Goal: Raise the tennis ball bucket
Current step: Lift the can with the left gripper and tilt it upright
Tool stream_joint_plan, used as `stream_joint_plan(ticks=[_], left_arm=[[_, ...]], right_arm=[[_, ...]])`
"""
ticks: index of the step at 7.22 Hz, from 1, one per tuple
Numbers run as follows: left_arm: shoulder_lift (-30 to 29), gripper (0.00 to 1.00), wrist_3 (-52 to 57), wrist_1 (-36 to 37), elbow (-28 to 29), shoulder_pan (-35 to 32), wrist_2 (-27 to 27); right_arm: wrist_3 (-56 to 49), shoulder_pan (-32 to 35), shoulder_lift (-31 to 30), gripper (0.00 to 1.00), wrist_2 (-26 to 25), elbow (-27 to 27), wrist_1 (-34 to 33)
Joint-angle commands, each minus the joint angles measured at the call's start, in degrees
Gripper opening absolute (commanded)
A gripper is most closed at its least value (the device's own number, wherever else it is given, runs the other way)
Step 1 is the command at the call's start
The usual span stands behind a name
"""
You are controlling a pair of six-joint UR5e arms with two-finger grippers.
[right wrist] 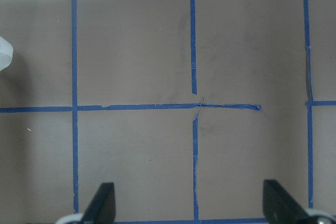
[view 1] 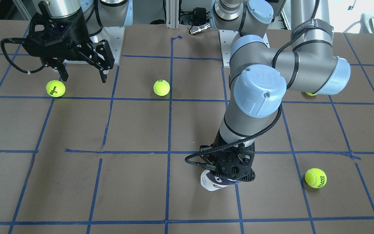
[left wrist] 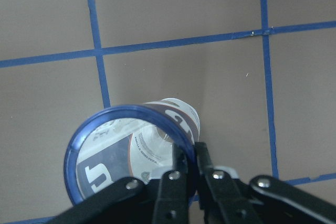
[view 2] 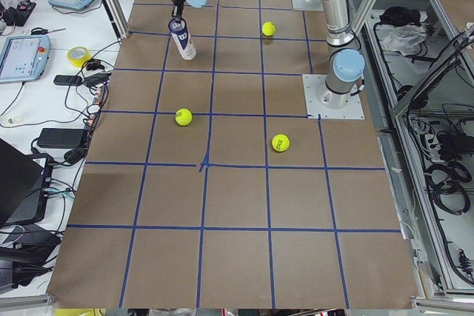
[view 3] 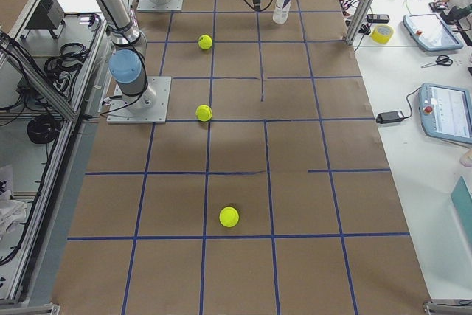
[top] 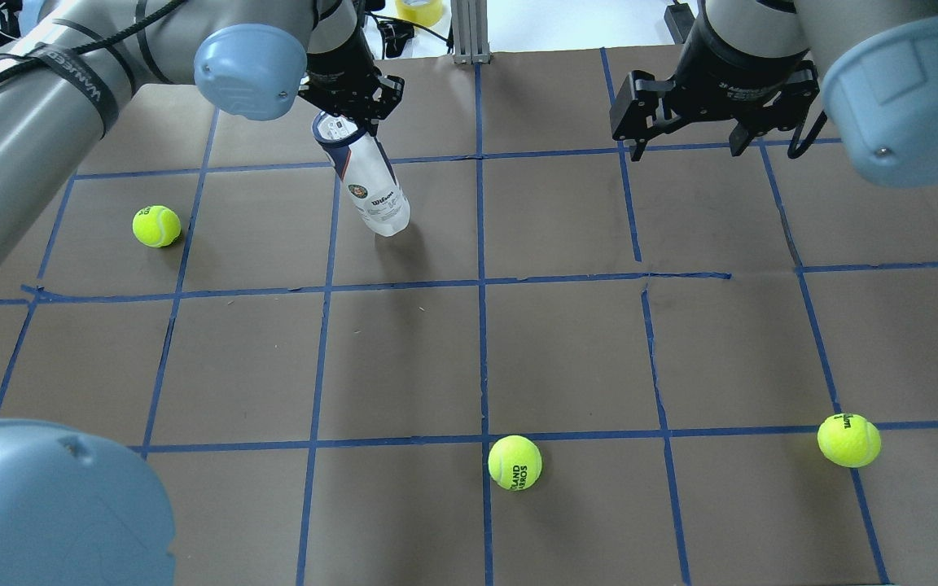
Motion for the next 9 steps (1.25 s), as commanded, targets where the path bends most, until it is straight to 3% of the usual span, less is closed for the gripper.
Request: stream_joint_plan(ticks=[1, 5, 6, 7, 8, 9], left_arm=[[-0.16, 0.00, 1.76, -0.71, -0.16, -0.90, 0.71], [-0.42, 0.10, 2.11, 1.92, -0.34, -2.05, 0.80], [-0.42, 0.69, 2.11, 2.62, -0.60, -2.05, 0.63], [-0.42, 0.78, 2.03, 2.54, -0.60, -2.05, 0.28], [-0.25, 0.99, 2.03, 2.54, -0.60, -2.05, 0.27], [0.37, 1.00, 2.03, 1.76, -0.17, -2.05, 0.36]], right_arm=[[0.14, 0.08, -0.08, 1.00, 0.10, 0.00, 0.02], [0.14, 0.17, -0.08, 1.00, 0.18, 0.00, -0.07], [0.14, 0.17, -0.08, 1.00, 0.18, 0.00, -0.07], [0.14, 0.17, -0.08, 1.00, 0.18, 0.00, 0.02], [0.14, 0.08, -0.08, 1.00, 0.18, 0.00, -0.07], [0.14, -0.01, -0.08, 1.00, 0.10, 0.00, 0.02]])
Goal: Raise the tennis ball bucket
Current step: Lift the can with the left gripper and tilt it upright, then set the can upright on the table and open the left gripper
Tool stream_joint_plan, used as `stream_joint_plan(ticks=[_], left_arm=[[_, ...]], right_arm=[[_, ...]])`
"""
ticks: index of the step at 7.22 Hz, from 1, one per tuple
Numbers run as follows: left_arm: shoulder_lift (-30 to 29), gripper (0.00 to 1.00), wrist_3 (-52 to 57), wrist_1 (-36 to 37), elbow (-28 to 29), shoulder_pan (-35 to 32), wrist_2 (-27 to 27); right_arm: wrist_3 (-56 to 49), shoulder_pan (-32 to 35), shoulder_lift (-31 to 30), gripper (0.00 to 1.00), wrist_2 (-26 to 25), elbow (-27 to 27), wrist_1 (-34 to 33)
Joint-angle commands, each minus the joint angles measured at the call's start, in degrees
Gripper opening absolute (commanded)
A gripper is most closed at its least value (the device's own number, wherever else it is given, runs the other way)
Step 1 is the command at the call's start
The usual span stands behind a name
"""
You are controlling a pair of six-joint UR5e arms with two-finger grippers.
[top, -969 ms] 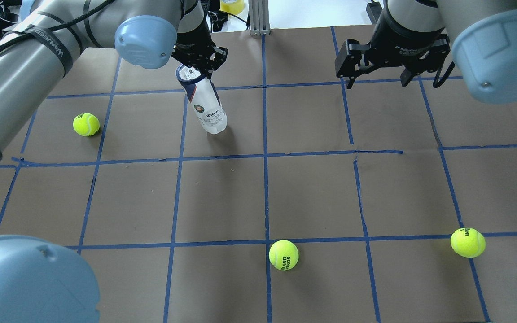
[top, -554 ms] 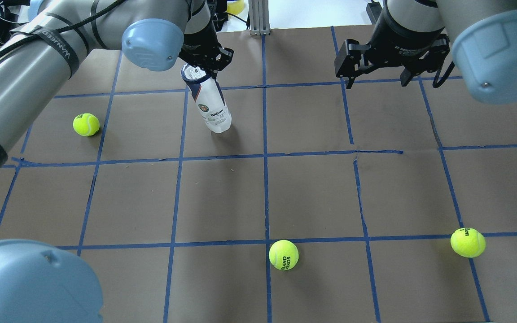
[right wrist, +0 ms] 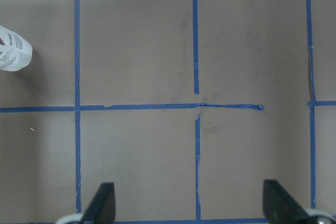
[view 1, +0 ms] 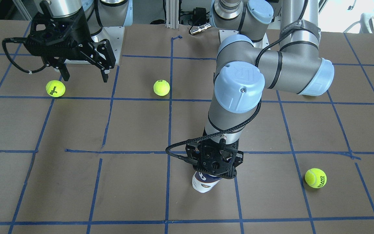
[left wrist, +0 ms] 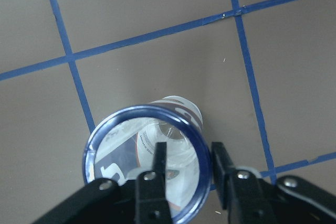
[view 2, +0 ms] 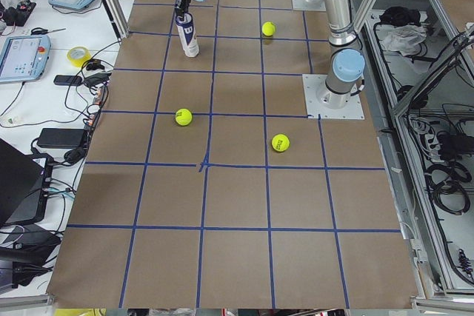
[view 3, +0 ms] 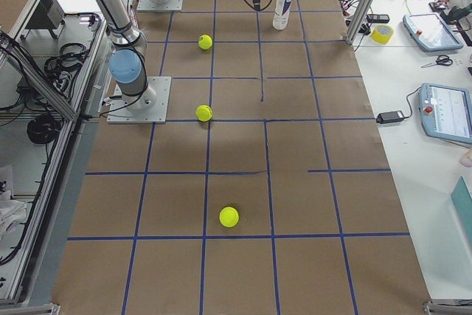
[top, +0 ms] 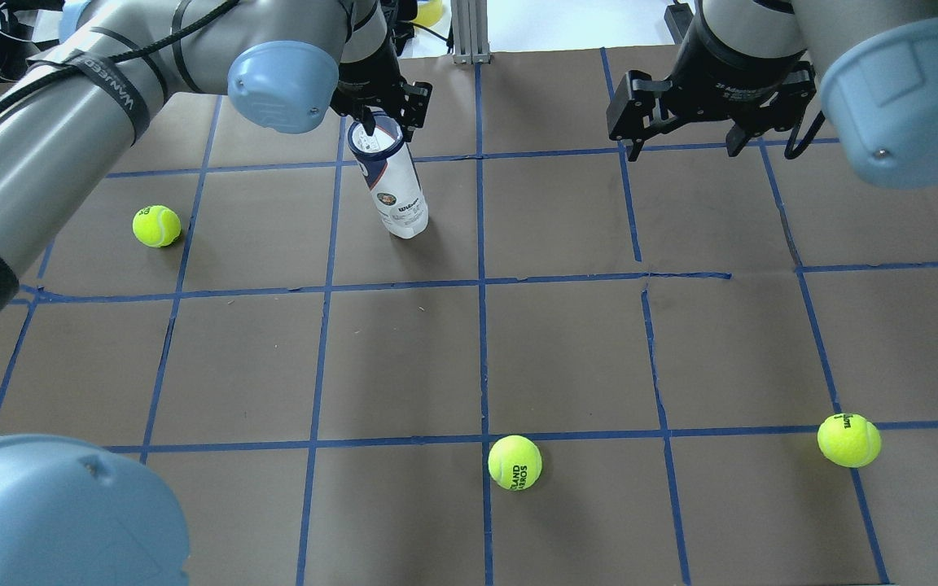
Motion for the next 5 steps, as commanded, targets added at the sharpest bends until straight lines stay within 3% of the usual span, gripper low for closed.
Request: stream_joint_plan(ticks=[1, 2, 5], left_arm=[[1.85, 1.00, -0.01, -2.07, 0.50, 0.00, 0.01], [3.77, 1.00, -0.01, -4.69, 0.85, 0.00, 0.18], [11.06, 1.00, -0.10, -22.85, 6.39, 3.32, 0.80]], right_arm=[[0.00, -0.10, 0.00, 1.00, 0.01, 0.00, -0.03], [0.00, -0.19, 0.00, 1.00, -0.07, 0.00, 0.05], [0.00, -0.28, 0.00, 1.00, -0.16, 0.00, 0.05]])
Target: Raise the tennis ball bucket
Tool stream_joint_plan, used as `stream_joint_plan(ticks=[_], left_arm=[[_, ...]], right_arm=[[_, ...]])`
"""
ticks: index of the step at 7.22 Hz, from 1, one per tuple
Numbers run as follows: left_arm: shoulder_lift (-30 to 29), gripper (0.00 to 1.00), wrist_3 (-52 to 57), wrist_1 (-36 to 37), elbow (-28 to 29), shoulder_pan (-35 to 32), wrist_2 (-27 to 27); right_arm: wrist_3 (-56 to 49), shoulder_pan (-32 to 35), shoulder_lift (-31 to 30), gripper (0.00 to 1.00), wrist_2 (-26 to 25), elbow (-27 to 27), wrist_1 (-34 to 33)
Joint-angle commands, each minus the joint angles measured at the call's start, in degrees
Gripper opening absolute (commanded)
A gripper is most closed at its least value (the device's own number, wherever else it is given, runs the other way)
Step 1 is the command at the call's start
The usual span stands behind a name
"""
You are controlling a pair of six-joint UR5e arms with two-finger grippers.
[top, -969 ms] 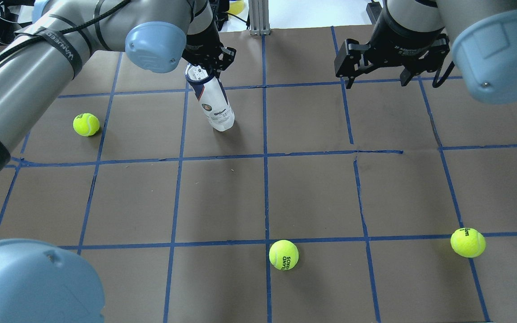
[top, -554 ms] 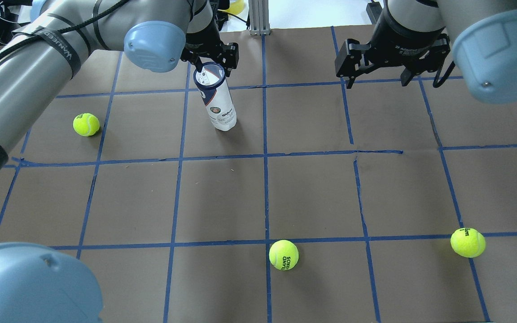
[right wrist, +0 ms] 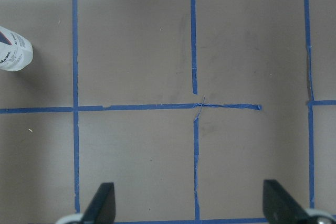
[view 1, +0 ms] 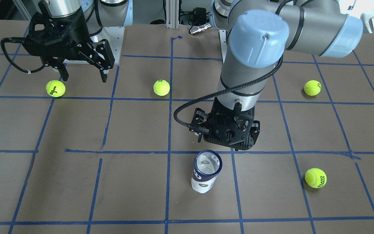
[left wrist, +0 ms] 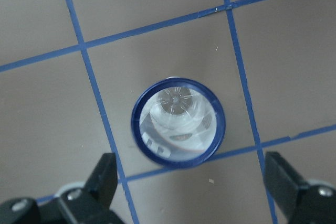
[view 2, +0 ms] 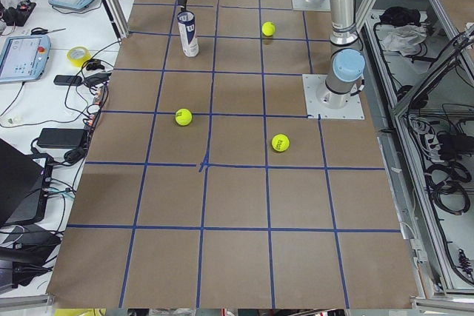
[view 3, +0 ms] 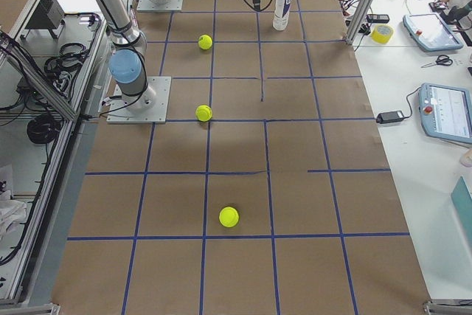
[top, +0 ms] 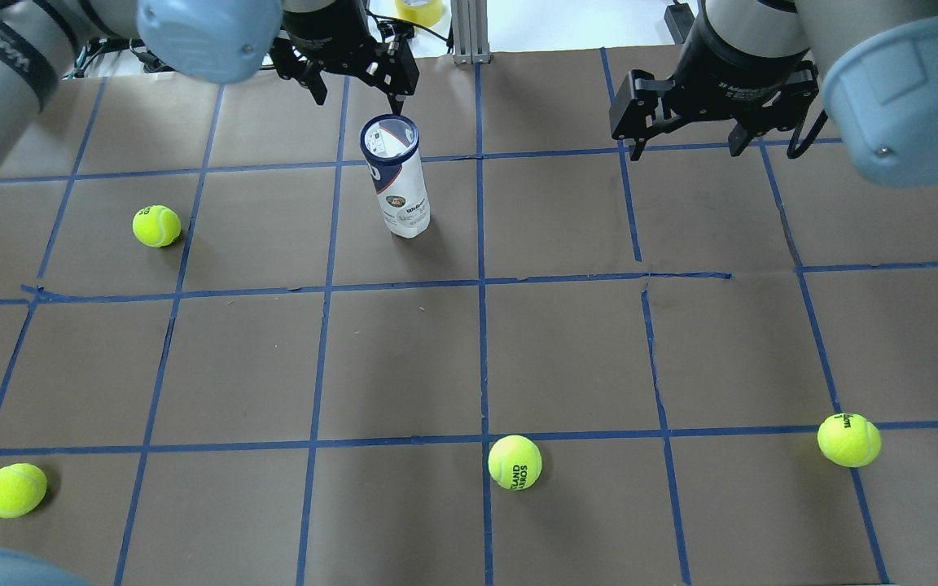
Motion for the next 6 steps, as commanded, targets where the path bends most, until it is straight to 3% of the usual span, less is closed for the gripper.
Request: stream_joint_plan(ticks=[1, 3, 6], left_arm=[[5.97, 1.00, -0.85, -10.61, 0.16, 4.39, 0.58], [8.26, 1.00, -7.59, -10.91, -4.76, 6.34, -0.21], [10.90, 1.00, -4.92, -9.94, -8.10, 9.33, -0.39]], right_arm=[[0.00, 0.02, 0.00, 1.00, 0.02, 0.00, -0.08], [-0.44, 0.02, 0.09, 1.00, 0.02, 0.00, -0.08], [-0.53, 0.02, 0.00, 1.00, 0.02, -0.09, -0.08]])
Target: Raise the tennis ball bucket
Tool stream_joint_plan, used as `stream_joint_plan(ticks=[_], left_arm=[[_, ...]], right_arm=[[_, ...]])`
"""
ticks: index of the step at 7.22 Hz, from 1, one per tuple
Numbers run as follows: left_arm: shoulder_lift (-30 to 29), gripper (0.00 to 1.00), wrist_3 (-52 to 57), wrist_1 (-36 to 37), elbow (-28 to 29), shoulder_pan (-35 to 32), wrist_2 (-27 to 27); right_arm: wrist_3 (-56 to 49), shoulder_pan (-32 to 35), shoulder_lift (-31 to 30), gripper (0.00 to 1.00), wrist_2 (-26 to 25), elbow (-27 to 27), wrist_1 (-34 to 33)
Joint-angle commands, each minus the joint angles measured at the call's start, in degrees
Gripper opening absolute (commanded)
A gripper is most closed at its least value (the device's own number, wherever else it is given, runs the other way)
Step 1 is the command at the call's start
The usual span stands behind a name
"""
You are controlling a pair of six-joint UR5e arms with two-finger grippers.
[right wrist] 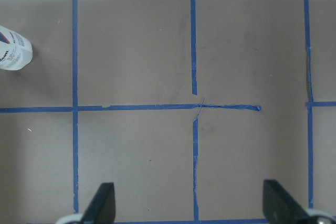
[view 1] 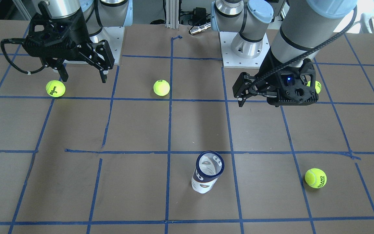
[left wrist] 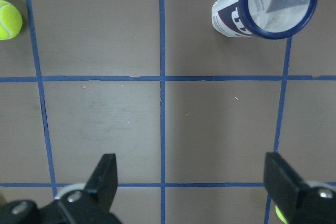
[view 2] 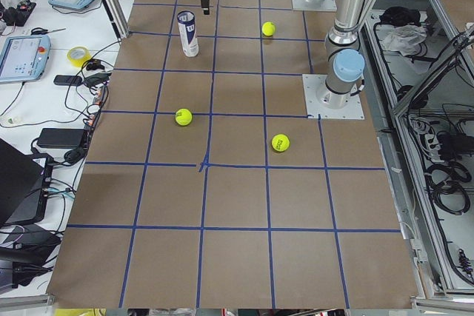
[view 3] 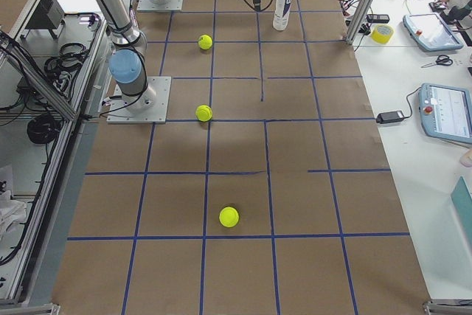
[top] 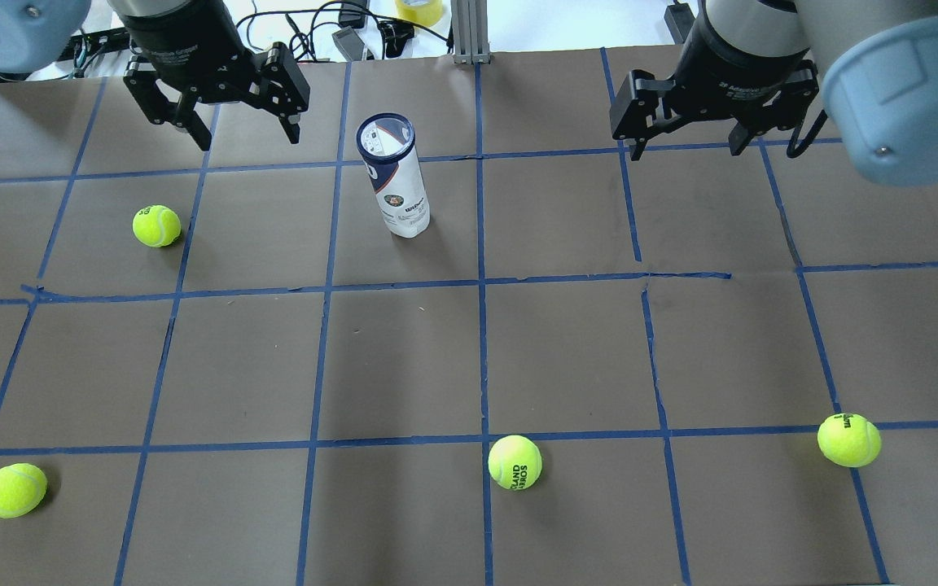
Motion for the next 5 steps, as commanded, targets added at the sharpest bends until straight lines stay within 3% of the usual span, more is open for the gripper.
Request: stream_joint_plan(ticks=[1, 3, 5], left_arm=[[2.97, 1.00, 6.06, 0.56, -3.91, 1.35, 0.36], [7.01, 1.00, 6.46, 1.27, -7.61, 1.35, 0.53], [7.56, 1.00, 6.46, 1.00, -7.71, 1.61, 0.54]], right_arm=[[-0.08, 0.03, 0.02, 1.00, 0.11, 0.02, 0.00], [-0.08, 0.03, 0.02, 1.00, 0.11, 0.02, 0.00], [-0.08, 0.03, 0.02, 1.00, 0.11, 0.02, 0.00]])
